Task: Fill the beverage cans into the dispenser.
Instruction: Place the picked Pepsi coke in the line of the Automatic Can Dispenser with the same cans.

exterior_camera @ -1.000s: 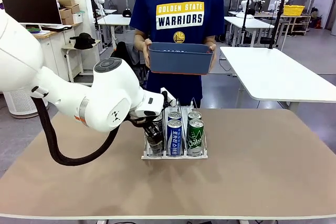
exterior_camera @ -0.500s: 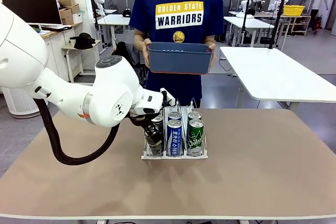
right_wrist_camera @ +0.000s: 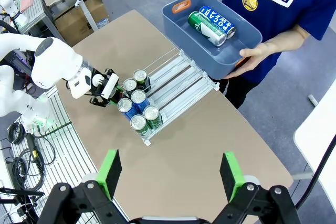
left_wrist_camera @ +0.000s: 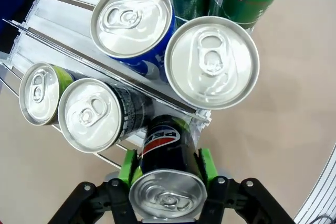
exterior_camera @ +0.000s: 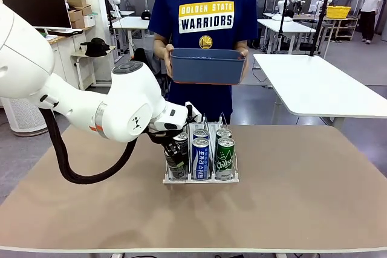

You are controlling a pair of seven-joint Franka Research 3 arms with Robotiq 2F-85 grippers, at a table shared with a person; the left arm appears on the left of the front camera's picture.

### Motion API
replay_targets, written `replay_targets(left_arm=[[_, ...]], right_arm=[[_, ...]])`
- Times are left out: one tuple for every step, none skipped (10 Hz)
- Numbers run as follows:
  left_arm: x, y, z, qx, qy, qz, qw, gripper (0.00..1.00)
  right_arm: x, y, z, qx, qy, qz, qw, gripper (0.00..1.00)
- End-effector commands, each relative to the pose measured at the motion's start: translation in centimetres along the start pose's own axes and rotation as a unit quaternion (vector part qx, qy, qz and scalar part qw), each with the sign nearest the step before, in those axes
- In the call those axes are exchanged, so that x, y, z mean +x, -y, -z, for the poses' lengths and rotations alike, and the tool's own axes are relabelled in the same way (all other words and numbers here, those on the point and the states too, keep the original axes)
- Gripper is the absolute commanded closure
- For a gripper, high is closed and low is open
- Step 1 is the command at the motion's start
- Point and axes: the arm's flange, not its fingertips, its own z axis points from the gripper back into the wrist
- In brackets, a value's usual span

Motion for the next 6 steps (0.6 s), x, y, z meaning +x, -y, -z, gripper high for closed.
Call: replay_targets(left_arm=[[0.3,-0.8,-0.9,-0.006,-0.019,0.007,1.0,0.23],[0.6,-0.9,-1.0,-0.008,-0.022,0.008,1.0,0.11],[0.9,-1.0,-1.3,-0.008,-0.021,0.011,1.0,0.03],[1.2,-1.1,-1.7,-0.005,-0.016,0.015,1.0,0.0],[1.6,-1.0,-2.5,0.001,-0.007,0.015,1.0,0.0],[1.7,-0.8,-3.3,0.005,-0.002,0.015,1.0,0.0]], right_arm=[[0.0,-0.1,0.0,0.0,0.0,-0.001,1.0,0.0],[0.0,-0.1,0.0,0.0,0.0,-0.001,1.0,0.0],[0.0,-0.1,0.0,0.0,0.0,-0.001,1.0,0.0],[0.0,-0.1,0.0,0.0,0.0,-0.001,1.0,0.0],[0.0,-0.1,0.0,0.0,0.0,-0.001,1.0,0.0],[0.0,-0.1,0.0,0.0,0.0,-0.001,1.0,0.0]])
